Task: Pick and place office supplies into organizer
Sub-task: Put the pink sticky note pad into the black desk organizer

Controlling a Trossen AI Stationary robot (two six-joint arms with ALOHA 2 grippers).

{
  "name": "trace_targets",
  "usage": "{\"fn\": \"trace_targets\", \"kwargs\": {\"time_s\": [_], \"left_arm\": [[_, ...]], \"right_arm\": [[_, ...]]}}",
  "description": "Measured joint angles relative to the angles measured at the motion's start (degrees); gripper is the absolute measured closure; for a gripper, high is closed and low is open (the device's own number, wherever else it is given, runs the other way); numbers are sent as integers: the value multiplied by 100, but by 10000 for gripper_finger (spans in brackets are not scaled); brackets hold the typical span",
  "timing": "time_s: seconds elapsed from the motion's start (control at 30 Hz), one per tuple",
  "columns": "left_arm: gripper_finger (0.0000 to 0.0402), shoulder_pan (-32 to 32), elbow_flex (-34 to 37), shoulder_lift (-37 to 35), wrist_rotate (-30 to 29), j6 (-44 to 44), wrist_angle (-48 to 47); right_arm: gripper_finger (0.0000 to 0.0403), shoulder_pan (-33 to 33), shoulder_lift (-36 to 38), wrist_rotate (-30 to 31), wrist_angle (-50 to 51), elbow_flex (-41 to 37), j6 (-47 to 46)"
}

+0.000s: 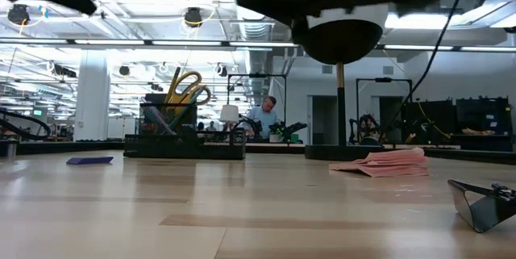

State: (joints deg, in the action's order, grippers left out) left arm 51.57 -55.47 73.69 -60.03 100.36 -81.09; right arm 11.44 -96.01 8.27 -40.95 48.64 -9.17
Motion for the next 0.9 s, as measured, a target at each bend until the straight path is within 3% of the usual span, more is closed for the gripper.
{"fn": "trace_targets", "kwargs": {"time_s": [0.2,0.43,0.6,0.73,0.9], "left_arm": [[346,50,347,328,537,502,118],[346,43,377,446,1663,388,514],[346,41,392,446,1445,249,1110],[346,38,403,446,1058,-293,1504],[346,24,403,446,963,-368,1557]], "right_arm": [[316,328,13,-88,-447,-732,1],[316,427,13,-85,-456,-824,-120],[316,325,13,-68,105,-824,-280],[316,265,78,-90,859,-822,254],[316,267,316,-187,2744,-456,41]]}}
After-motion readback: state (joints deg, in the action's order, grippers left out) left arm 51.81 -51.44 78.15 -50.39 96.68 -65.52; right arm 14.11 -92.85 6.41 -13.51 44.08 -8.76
